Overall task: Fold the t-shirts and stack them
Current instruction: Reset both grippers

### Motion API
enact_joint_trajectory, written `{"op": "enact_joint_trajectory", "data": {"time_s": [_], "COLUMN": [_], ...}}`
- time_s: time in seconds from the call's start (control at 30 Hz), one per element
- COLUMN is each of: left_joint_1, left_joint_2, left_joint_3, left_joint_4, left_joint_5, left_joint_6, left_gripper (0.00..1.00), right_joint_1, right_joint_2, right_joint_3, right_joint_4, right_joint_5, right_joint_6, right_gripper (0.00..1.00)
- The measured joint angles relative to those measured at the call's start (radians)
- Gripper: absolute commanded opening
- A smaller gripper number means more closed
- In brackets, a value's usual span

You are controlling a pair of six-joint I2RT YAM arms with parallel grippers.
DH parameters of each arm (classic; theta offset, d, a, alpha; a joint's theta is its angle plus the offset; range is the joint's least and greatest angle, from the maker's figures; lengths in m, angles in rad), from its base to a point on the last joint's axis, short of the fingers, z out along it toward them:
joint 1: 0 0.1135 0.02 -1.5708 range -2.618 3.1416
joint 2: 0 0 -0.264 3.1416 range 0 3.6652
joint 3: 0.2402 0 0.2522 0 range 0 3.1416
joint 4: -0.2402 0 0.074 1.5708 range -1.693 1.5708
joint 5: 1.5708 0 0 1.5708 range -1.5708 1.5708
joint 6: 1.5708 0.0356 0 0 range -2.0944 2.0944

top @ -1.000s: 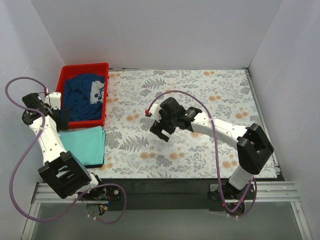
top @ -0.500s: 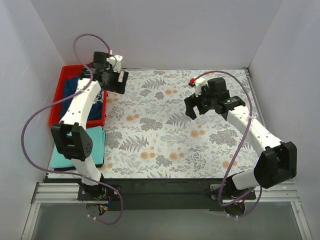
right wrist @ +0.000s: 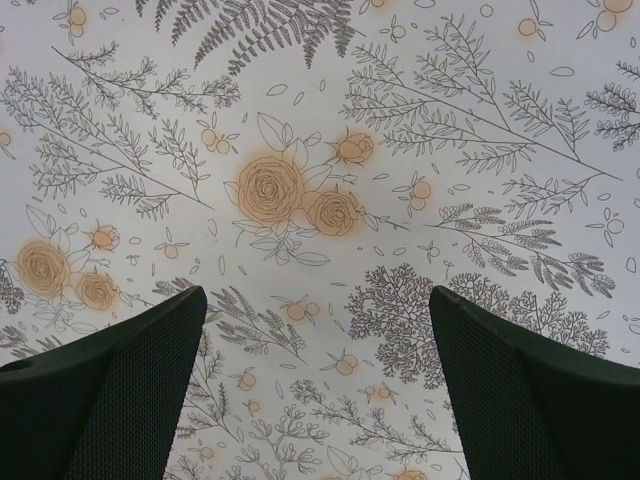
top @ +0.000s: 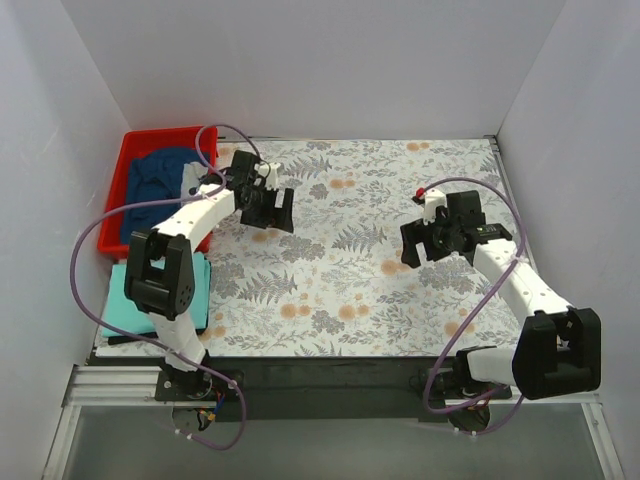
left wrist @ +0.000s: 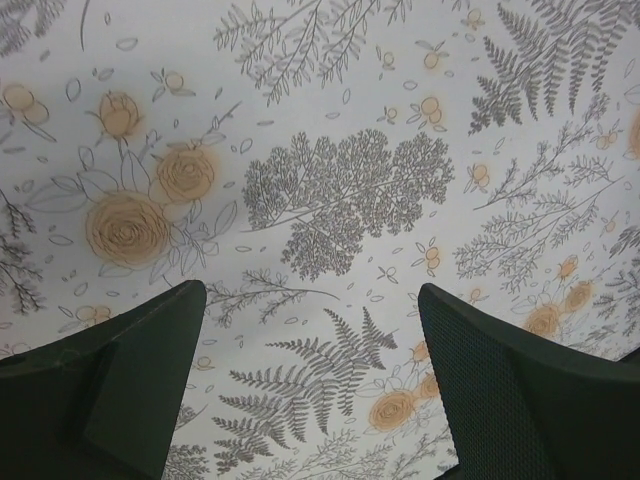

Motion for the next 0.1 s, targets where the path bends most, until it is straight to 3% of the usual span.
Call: {"op": "enact_joint_trajectory", "data": {"time_s": [0.1], "left_joint_1": [0.004], "left_joint_2": [-0.041], "left_joint_3": [-0.081], "left_joint_4": [0.024], "left_joint_5": [0.004], "left_joint_6": [-0.011], "left_gripper": [0.87], "right_joint_1": [0.000], "right_joint_2": [-0.002], "right_joint_3": [-0.002], "right_joint_4": [0.001], "right_joint_5": [-0.007], "right_joint_6": [0.000], "right_gripper": [0.98]}}
